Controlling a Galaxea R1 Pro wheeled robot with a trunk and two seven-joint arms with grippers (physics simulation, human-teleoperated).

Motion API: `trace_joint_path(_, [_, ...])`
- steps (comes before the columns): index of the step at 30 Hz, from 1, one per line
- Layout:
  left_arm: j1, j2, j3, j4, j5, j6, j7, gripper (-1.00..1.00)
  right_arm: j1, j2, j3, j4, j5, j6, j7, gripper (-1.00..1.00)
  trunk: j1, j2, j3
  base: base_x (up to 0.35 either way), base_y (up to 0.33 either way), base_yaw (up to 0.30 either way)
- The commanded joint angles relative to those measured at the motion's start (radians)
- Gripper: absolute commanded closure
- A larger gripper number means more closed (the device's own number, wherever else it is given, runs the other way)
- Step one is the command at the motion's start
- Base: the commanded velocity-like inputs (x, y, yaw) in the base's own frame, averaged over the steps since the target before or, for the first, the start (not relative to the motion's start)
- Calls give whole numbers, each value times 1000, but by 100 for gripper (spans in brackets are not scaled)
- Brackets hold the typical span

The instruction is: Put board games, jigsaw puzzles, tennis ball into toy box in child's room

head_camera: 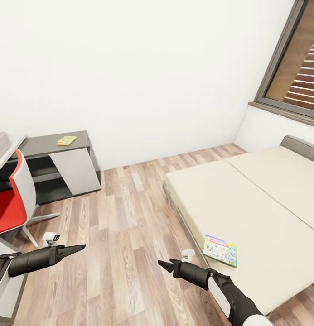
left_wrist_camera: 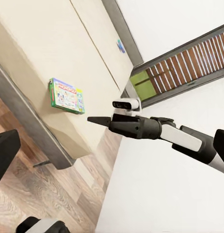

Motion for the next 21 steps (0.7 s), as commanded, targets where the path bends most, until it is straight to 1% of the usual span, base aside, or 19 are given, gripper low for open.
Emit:
trace_joint_path(1, [0,0,0,0,0,11,-4,-100,-1,0,1,0,-10,10,1,-100,1,-2,-1,0,282,-147])
trace_joint_path(13, [0,0,0,0,0,11,-4,-100,0,0,0,0,-10,10,1,-100,1,-2,8,2,283,-224])
trace_joint_path(21, [0,0,0,0,0,11,-4,-100,0,0,1,0,-10,10,1,-100,1,-2,14,82,283,-250])
